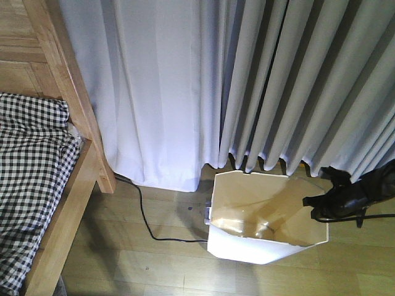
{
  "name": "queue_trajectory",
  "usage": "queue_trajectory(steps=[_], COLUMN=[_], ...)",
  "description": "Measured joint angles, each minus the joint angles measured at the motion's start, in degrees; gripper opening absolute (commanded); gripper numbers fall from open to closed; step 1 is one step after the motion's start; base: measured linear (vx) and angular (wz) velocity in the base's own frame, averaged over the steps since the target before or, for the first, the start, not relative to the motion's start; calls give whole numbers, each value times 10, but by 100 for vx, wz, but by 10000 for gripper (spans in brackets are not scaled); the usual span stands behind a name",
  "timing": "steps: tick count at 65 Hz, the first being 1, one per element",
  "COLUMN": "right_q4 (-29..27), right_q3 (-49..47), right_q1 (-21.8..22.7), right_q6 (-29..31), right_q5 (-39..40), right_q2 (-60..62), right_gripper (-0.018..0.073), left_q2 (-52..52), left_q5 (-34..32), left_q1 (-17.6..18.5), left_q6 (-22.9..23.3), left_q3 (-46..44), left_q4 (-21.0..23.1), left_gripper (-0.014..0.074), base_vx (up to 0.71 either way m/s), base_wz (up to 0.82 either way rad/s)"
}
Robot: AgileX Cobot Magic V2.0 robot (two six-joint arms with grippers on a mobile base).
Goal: Move trash bin to bedside with robot
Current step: 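Carry the bin in the right gripper while driving to the bedside, then lower the bin to the floor beside the bed and open the right gripper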
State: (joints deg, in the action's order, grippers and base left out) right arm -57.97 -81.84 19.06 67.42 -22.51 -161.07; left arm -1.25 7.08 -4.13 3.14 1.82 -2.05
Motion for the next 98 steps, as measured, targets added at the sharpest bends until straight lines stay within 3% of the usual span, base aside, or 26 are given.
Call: queue_trajectory(steps=[20, 37, 45, 60, 71, 98], right_q4=[148, 215, 249, 314, 337, 357], right_q3=[-158, -243, -279, -349, -389, -437], right_q1=[-1, -7, -34, -67, -67, -69], right_q6=[-176, -200, -210, -307, -366, -399], right_q5=[-68, -93, -96, -124, -163, -170], right_q2=[-132, -181, -192, -220, -232, -232], right_gripper=[10, 30, 48, 92, 161, 465], left_q2=[0, 0, 0, 0, 0, 0], left_q5=[0, 0, 0, 0, 0, 0], left_q1=[0, 0, 0, 0, 0, 0], left_q6=[0, 0, 0, 0, 0, 0], left_q3=[0, 0, 0, 0, 0, 0], left_q4=[0, 0, 0, 0, 0, 0], left_gripper=[-6, -6, -6, -6, -6, -6], base_vx=[0, 0, 0, 0, 0, 0], base_wz=[0, 0, 0, 0, 0, 0])
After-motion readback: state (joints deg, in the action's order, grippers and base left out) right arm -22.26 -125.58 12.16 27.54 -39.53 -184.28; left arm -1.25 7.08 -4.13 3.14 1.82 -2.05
